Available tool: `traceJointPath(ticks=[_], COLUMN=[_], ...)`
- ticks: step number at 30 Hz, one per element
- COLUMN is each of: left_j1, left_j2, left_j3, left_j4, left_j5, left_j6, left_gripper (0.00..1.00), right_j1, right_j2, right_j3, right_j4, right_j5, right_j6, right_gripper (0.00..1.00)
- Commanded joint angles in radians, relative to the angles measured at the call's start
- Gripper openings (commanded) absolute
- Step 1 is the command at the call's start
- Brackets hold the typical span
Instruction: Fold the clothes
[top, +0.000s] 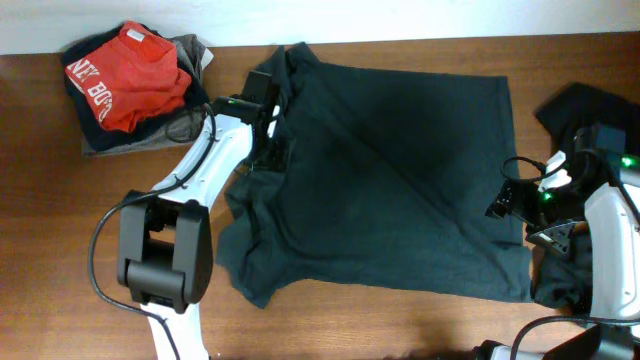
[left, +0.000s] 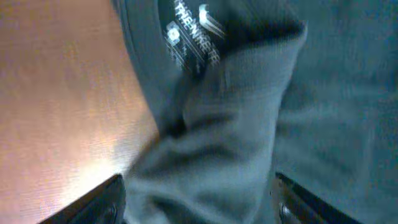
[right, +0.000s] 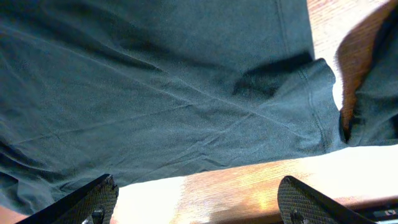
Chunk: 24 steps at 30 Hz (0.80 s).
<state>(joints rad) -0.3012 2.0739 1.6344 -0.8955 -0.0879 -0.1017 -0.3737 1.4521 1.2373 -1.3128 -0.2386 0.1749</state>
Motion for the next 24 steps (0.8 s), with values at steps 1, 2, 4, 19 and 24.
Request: traceJointPath(ticks=[1, 2, 4, 19, 24], left_j1=[-0.02, -0.025, -0.037, -0.067, -0.064], left_j2=[0.03, 0.039, 0.055, 0.123, 0.123], left_j3=[0.014, 0.015, 0.016, 0.016, 0.016], left_j4=[0.055, 0.07, 0.093, 0.154, 0.155], left_j5=[-0.075, -0.078, -0.077, -0.075, -0.114], left_j6=[0.085, 0.105, 0.121, 0.129, 0.129], left_gripper=[0.74, 0.74, 0.74, 0.69, 0.5], right_j1=[0.043, 0.058, 0.089, 0.217, 0.217], right_j2=[-0.006, -0.006, -0.006, -0.006, -0.006], right_j3=[-0.002, -0.002, -0.002, -0.002, -0.002], right_j4=[0.005, 0.008, 0.016, 0.046, 0.045], right_j5=[-0.017, -0.016, -0.016, -0.012, -0.012], right_j6=[-0.014, -0.014, -0.014, -0.014, -0.014], right_gripper=[0.87, 0.87, 0.87, 0.88, 0.88])
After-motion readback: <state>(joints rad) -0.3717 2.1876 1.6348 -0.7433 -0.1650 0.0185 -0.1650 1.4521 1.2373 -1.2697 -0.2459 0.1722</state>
